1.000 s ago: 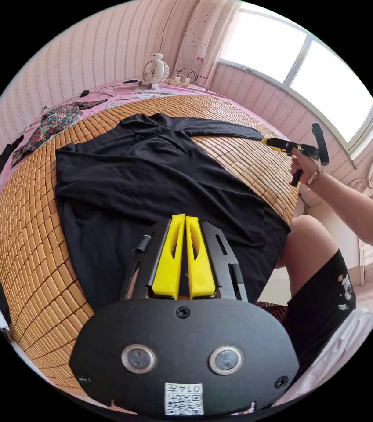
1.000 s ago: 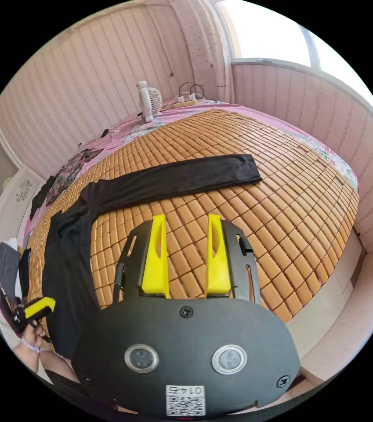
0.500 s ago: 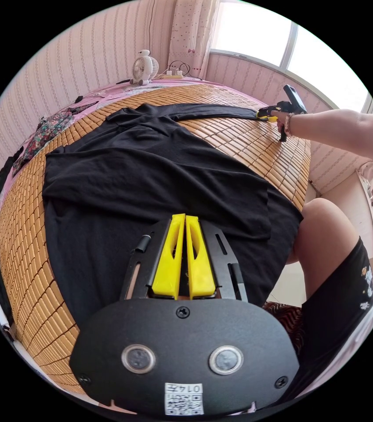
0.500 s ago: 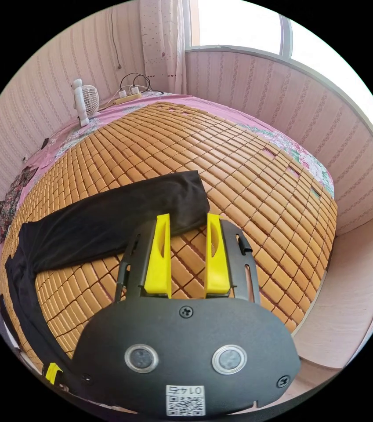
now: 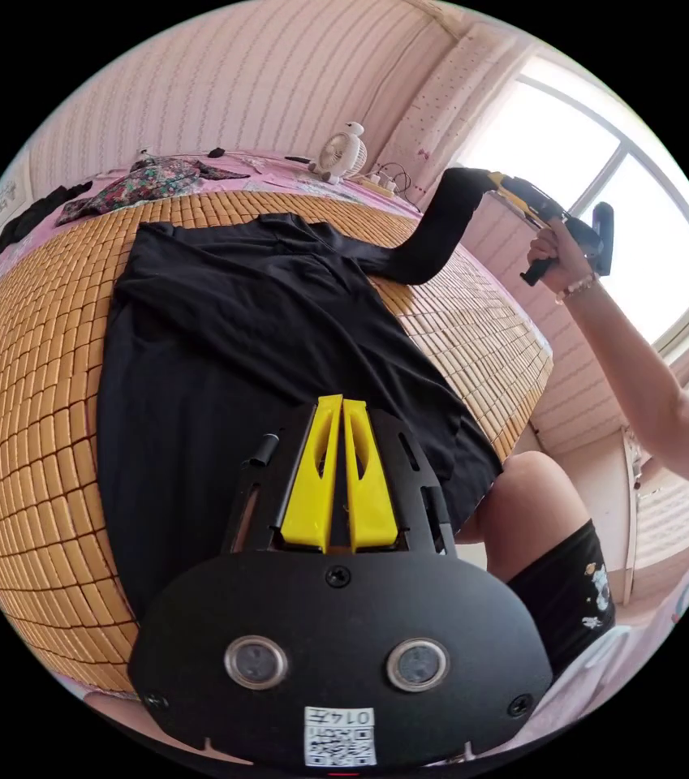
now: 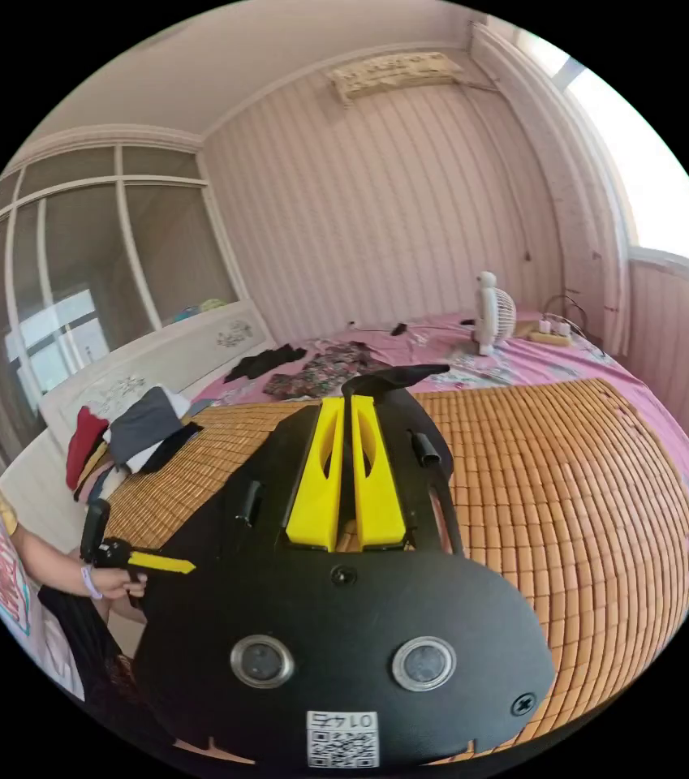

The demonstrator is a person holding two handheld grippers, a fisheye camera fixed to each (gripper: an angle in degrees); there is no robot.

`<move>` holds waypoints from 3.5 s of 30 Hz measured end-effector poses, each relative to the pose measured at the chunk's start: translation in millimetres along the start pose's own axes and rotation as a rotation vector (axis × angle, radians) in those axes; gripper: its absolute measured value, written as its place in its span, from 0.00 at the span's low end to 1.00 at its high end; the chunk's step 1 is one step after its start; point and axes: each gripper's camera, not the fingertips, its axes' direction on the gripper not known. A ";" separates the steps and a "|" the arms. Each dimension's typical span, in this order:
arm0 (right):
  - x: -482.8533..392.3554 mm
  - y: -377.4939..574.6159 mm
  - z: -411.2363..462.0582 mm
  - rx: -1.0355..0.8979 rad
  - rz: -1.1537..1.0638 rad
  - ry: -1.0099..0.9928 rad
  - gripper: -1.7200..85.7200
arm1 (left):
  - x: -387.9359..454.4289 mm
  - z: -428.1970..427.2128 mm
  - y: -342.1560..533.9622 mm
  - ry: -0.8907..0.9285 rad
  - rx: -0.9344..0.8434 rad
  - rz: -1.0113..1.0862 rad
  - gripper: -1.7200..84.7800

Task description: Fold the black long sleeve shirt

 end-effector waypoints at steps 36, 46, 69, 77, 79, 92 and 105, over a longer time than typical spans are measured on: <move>-294.5 198.7 143.6 -0.674 -0.375 -0.465 0.05 | -77.7 -105.9 49.5 -0.222 -0.027 -0.097 0.08; -180.7 130.2 166.7 -0.529 -0.342 -0.097 0.09 | -170.4 -124.3 5.3 -0.133 0.058 -0.204 0.12; 61.6 37.6 315.3 -0.491 0.337 0.071 0.03 | -274.9 12.1 -237.2 -0.194 -0.026 -0.243 0.05; 19.5 -7.2 168.6 -0.341 0.117 -0.108 0.03 | -206.3 -128.4 -189.1 -0.015 0.296 -0.001 0.02; -1.9 -0.4 114.0 -0.294 0.079 -0.159 0.04 | -186.2 -162.7 -153.4 0.030 0.299 0.056 0.01; -128.7 195.4 -43.1 -0.639 0.149 -0.060 0.05 | -125.6 -207.9 154.7 0.049 0.102 -0.264 0.02; -267.5 112.7 139.5 -0.815 -0.314 -0.074 0.02 | 3.5 -92.0 93.2 -0.014 0.035 0.082 0.01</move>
